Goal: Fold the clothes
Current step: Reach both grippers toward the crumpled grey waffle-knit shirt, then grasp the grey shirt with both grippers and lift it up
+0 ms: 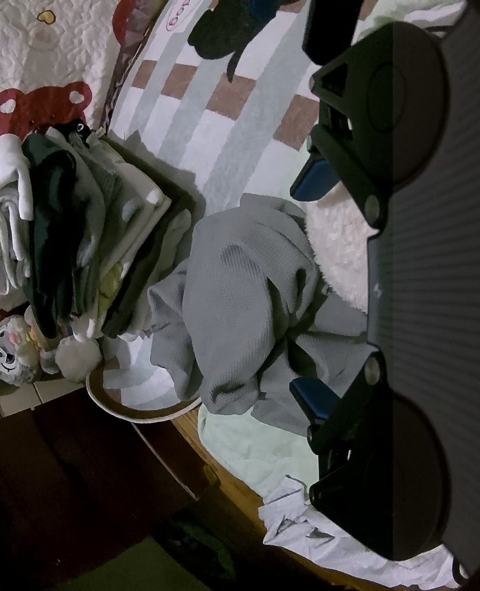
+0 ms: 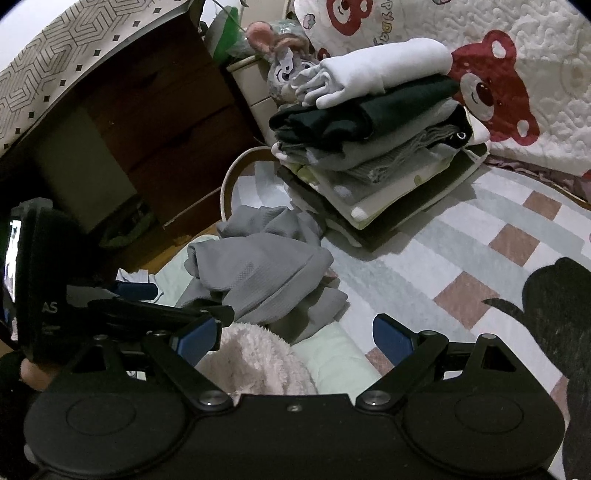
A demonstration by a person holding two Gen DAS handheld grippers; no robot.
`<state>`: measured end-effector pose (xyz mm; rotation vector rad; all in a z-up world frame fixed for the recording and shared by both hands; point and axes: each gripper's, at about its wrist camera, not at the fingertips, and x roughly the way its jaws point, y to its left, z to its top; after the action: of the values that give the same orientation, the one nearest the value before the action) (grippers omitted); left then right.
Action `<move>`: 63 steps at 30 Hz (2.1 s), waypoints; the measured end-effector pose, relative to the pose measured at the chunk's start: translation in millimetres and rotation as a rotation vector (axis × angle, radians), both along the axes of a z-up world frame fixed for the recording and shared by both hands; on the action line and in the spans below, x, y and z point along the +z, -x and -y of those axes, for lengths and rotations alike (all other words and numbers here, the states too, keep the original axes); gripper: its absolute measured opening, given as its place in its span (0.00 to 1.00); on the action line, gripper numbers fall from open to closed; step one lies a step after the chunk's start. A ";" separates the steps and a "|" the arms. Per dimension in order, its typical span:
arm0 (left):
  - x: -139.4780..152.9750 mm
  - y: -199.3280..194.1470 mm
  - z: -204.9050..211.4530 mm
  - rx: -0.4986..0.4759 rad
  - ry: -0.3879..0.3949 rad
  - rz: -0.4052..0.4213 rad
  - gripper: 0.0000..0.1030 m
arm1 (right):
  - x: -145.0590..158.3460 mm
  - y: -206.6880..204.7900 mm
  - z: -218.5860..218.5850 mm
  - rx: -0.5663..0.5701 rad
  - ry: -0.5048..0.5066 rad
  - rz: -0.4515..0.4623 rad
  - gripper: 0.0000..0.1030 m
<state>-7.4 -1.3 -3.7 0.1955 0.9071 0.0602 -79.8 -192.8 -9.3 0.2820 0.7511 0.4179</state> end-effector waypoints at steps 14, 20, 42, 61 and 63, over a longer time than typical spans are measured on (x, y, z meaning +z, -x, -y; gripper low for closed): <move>-8.3 -0.8 -2.1 -0.007 0.003 -0.010 1.00 | -0.4 -1.4 -0.8 -0.002 -0.001 -0.009 0.91; -14.2 -2.1 -5.3 -0.006 0.008 -0.017 1.00 | -5.3 -1.7 -0.7 -0.009 -0.002 -0.022 0.91; -54.2 -35.1 -137.4 0.071 0.179 0.054 0.77 | -104.9 -118.4 -6.3 0.001 -0.222 -0.422 0.87; -46.2 -64.2 -119.7 -0.013 0.191 0.145 0.15 | -57.8 -133.3 -19.5 0.043 -0.660 -0.170 0.16; -27.9 -53.4 -103.6 -0.069 0.169 0.202 0.15 | -30.9 -122.0 -8.5 0.039 -0.642 -0.094 0.16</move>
<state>46.0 102.3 -31.6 0.0617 0.6993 -0.0604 42.1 -184.3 -40.2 0.8942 0.6984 0.6817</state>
